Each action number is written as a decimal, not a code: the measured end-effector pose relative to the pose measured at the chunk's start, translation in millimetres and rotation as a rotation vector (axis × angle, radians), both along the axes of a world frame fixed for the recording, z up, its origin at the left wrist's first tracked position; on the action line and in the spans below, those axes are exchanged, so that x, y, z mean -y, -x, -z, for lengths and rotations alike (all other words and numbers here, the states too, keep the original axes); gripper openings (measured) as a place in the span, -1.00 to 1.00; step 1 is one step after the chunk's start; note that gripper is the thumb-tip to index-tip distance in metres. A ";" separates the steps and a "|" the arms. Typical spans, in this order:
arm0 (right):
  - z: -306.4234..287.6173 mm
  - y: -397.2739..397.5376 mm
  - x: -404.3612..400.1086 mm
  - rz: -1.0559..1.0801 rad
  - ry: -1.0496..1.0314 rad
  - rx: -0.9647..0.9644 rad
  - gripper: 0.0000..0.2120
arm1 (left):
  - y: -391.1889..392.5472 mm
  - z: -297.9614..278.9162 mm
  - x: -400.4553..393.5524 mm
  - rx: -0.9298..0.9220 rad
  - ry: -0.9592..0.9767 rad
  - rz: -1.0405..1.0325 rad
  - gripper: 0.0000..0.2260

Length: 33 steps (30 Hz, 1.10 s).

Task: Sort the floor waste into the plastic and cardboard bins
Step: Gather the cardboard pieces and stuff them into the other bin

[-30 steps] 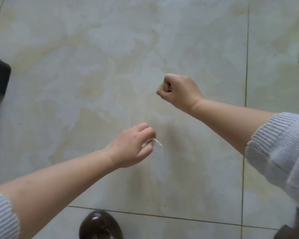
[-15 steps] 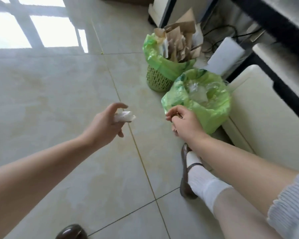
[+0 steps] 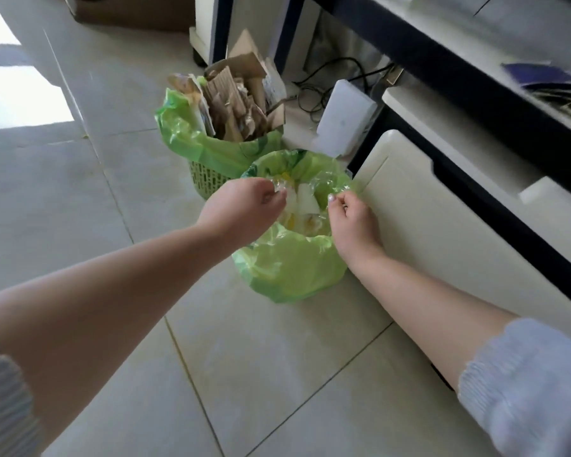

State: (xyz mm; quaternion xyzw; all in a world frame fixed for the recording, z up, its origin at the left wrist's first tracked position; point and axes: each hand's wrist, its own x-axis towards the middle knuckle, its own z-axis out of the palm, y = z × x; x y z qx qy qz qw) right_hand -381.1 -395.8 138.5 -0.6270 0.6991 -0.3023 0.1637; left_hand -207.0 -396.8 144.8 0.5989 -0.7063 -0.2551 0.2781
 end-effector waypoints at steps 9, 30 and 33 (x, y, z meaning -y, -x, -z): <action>45.6 8.5 86.9 -0.373 -0.319 -0.636 -0.40 | 34.4 44.3 105.0 0.546 0.159 0.297 -0.56; -43.6 50.8 27.7 -0.251 -0.407 -0.324 -0.37 | 41.9 -34.9 69.7 0.698 -0.254 0.478 -0.20; -104.2 62.4 -28.3 -0.112 -0.370 -0.205 -0.39 | 46.9 -94.2 28.7 0.526 -0.345 0.397 -0.35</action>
